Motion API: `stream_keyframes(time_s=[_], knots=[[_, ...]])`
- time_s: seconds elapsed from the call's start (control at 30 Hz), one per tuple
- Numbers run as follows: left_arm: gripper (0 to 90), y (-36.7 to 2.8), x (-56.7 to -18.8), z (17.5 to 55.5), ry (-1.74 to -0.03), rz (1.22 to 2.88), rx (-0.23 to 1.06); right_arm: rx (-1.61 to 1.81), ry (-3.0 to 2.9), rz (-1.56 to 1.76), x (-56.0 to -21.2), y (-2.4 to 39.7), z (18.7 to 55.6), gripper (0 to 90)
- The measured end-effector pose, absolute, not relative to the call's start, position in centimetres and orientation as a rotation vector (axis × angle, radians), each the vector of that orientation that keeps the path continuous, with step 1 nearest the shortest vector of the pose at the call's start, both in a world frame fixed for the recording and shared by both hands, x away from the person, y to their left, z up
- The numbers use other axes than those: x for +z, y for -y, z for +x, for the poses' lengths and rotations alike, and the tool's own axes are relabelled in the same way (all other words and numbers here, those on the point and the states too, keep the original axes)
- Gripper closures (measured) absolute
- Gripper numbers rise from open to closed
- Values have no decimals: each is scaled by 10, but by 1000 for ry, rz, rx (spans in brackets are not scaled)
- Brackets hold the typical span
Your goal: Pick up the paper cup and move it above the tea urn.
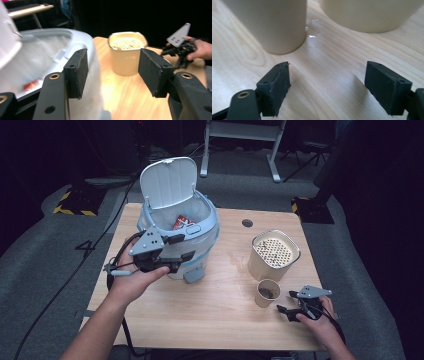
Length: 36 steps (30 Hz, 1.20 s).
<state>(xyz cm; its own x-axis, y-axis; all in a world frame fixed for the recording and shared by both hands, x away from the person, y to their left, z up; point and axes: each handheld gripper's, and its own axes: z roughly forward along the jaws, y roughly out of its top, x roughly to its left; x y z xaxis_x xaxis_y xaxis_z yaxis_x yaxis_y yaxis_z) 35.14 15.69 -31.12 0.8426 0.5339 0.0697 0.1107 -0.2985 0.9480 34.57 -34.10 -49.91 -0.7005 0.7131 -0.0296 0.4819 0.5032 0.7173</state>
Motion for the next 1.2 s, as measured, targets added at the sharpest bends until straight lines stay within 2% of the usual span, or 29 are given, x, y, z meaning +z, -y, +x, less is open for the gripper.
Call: stream_keyframes(time_s=[0.27,0.43,0.53,0.97,1.2], knots=[[417,-145,-343,331,-449,1897,337,989,-2486,978,-495,338,342,239],[417,-142,-370,327,-455,1953,342,1003,-2497,959,-493,336,341,240],[422,-145,-387,329,-476,1970,337,1009,-2500,946,-492,335,340,270],[432,-150,-452,338,-584,2034,234,1125,-2457,933,-488,329,334,212],[436,-146,-467,343,-662,2157,205,1179,-2442,937,-486,326,332,186]])
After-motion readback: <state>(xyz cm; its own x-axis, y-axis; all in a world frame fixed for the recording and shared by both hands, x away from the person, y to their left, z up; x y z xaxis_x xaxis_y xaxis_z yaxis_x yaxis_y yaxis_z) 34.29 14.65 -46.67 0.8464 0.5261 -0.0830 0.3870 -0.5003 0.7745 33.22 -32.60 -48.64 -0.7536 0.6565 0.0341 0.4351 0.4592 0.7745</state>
